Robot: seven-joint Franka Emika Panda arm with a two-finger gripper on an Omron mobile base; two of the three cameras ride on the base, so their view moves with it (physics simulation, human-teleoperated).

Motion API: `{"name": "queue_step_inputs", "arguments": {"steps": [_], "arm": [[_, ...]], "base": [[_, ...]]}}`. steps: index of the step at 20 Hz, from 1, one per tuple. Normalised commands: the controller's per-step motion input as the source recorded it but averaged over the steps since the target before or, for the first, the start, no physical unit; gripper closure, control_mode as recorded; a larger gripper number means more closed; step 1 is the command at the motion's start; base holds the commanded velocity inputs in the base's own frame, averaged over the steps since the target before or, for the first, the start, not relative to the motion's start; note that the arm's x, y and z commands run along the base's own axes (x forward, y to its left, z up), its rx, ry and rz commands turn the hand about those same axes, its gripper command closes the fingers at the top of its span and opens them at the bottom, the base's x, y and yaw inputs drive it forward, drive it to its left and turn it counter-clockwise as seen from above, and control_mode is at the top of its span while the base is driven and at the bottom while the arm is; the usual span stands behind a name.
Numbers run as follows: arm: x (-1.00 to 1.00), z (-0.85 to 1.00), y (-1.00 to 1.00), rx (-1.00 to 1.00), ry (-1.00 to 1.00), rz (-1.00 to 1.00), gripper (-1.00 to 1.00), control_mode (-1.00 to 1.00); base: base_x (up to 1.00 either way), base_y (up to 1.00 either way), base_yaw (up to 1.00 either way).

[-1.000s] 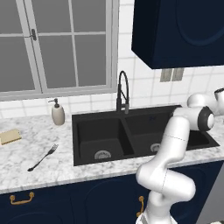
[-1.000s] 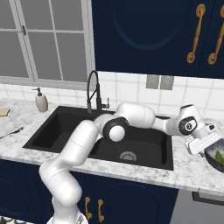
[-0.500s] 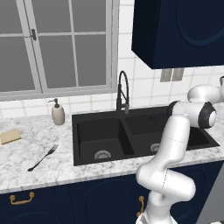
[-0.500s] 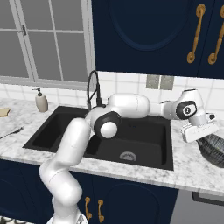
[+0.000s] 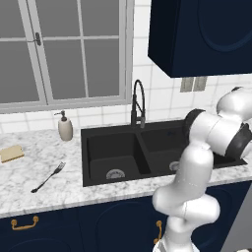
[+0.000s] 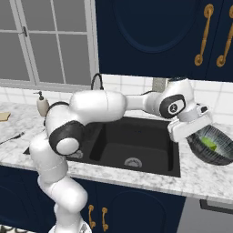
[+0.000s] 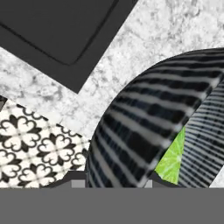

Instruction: Pick the lemon wedge from the sink and place it in the bowl. Then pick the bowl and place it in the microwave. Then close the microwave door and press the start button.

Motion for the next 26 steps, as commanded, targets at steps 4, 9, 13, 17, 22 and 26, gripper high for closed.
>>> {"name": "queue_step_inputs", "arguments": {"steps": [4,9,13,17,22,26], "arm": [[-0.72,0.95,1.00,-0.12,-0.12,0.18,1.00,-1.00],[-0.46,0.93,1.00,-0.05,-0.01,0.24,1.00,-1.00],[-0.20,0.69,1.00,-0.01,0.00,0.30,1.00,-1.00],[-0.01,0.51,1.00,-0.01,0.00,0.31,1.00,-1.00],[-0.05,0.77,1.00,0.00,0.00,0.17,1.00,-1.00],[-0.38,0.87,1.00,0.07,0.00,-0.02,1.00,-1.00]], "base": [[0.00,0.00,0.00],[0.00,0.00,0.00],[0.00,0.00,0.00],[0.00,0.00,0.00],[0.00,0.00,0.00],[0.00,0.00,0.00]]}}
